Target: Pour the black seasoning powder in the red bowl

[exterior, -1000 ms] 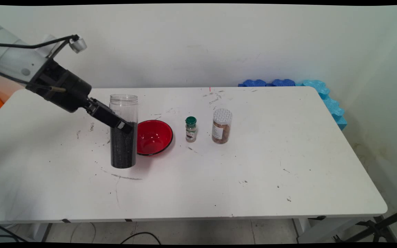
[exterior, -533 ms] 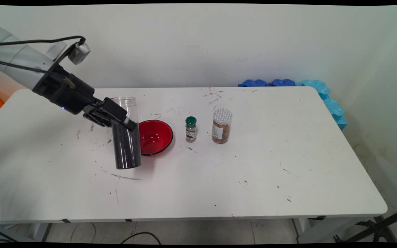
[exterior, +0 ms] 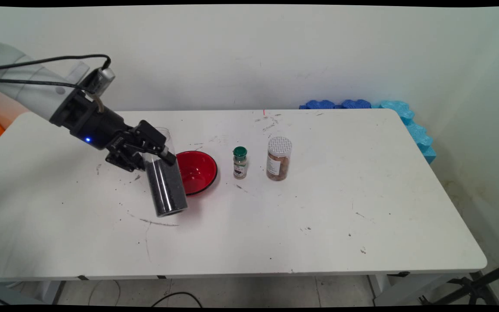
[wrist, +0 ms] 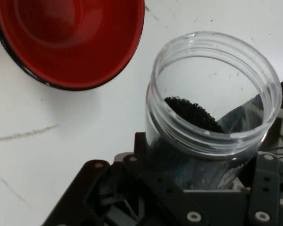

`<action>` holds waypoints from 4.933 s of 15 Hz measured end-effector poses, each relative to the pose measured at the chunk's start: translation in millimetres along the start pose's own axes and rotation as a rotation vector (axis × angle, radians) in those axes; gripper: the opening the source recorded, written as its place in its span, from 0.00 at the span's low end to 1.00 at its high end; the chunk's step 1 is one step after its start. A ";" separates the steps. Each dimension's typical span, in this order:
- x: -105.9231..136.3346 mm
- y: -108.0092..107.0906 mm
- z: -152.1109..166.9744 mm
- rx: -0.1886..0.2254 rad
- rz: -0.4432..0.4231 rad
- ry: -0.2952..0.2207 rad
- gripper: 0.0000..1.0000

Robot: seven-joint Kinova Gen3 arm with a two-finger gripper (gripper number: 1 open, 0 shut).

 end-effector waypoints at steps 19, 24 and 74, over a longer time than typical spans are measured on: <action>23.5 0.4 50.9 -0.170 -0.637 -0.049 0.00; 30.3 0.1 57.6 -0.224 -0.763 -0.054 0.00; 21.8 -8.0 49.3 -0.423 -1.159 -0.074 0.00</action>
